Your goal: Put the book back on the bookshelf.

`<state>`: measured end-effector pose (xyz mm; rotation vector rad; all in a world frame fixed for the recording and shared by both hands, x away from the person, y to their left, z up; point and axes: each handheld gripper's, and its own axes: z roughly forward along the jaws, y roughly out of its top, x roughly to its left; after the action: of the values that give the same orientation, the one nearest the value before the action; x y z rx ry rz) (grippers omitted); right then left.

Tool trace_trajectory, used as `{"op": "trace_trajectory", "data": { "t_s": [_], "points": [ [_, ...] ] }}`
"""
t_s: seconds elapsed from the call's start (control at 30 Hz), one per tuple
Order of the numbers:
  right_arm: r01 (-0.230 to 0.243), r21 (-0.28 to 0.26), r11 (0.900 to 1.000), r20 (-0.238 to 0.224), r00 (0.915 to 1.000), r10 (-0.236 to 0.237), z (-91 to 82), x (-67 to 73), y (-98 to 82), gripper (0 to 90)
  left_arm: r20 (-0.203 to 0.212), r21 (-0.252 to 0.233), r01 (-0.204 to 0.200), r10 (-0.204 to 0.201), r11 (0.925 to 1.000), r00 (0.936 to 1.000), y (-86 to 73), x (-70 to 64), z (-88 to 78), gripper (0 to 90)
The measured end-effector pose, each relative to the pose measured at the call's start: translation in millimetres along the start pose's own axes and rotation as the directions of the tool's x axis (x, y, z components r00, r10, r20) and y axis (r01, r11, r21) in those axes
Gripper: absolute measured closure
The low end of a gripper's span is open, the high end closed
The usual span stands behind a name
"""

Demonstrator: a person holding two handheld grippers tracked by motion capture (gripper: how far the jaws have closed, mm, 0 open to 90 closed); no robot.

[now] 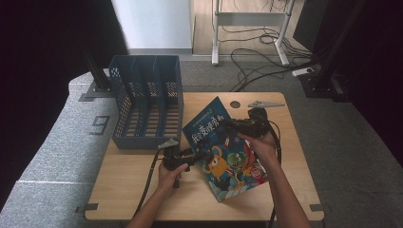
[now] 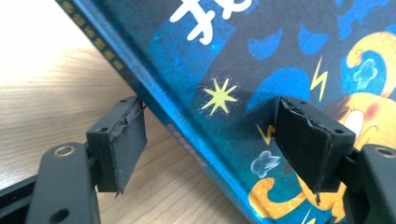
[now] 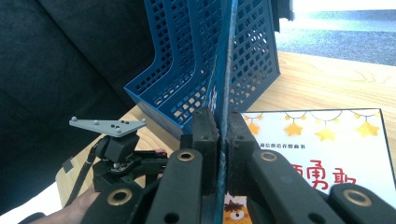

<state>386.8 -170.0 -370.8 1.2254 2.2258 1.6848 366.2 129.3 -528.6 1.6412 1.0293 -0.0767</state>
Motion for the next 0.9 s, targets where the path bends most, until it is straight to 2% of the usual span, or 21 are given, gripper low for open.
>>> {"op": "trace_trajectory", "data": {
  "t_s": [0.33,0.57,0.9],
  "points": [
    [-0.008,-0.01,1.0,-0.013,0.9999,0.007,-2.4,-1.6,-1.7,84.7,0.012,-0.007,-0.011,0.011,0.9999,0.9999,0.3,-1.0,1.0,23.9],
    [0.002,-0.016,1.0,-0.014,0.9999,-0.002,-3.3,0.1,-2.1,84.7,0.043,-0.01,-0.003,0.004,0.9999,0.9991,-0.6,-0.3,2.8,22.3],
    [0.004,-0.033,0.999,-0.039,0.9992,-0.005,-6.1,-1.9,-3.7,84.7,0.071,-0.027,0.001,0.001,0.9996,0.9975,0.2,-1.9,3.2,20.4]
  ]
}}
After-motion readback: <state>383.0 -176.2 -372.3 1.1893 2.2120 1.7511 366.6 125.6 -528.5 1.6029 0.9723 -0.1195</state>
